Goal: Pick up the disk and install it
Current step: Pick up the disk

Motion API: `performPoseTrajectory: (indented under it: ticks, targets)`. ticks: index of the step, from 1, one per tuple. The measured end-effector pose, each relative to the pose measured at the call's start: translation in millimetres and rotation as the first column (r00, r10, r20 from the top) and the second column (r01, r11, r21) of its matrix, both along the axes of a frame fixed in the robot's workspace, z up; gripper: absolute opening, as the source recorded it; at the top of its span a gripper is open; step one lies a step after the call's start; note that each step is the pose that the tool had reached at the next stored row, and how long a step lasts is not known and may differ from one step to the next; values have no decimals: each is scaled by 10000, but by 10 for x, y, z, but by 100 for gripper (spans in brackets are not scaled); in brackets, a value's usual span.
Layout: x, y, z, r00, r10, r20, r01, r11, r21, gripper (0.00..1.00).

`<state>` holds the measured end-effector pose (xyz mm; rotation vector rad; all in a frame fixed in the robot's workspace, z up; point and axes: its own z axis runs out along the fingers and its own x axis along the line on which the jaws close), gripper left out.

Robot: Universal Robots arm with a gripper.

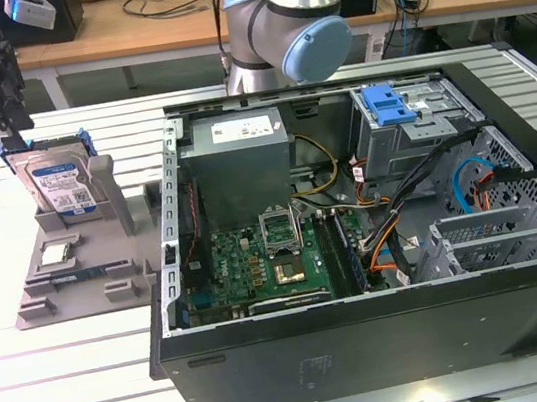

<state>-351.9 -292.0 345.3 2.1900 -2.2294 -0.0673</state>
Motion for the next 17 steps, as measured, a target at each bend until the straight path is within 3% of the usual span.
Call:
performPoseTrajectory:
  ticks: [6, 17]
  targets:
    - [-2, 31, -110, 9988, 492, 0, -492, 9988, -1, 48]
    - [-22, 59, -342, 9987, 507, 1, -507, 9987, -1, 48]
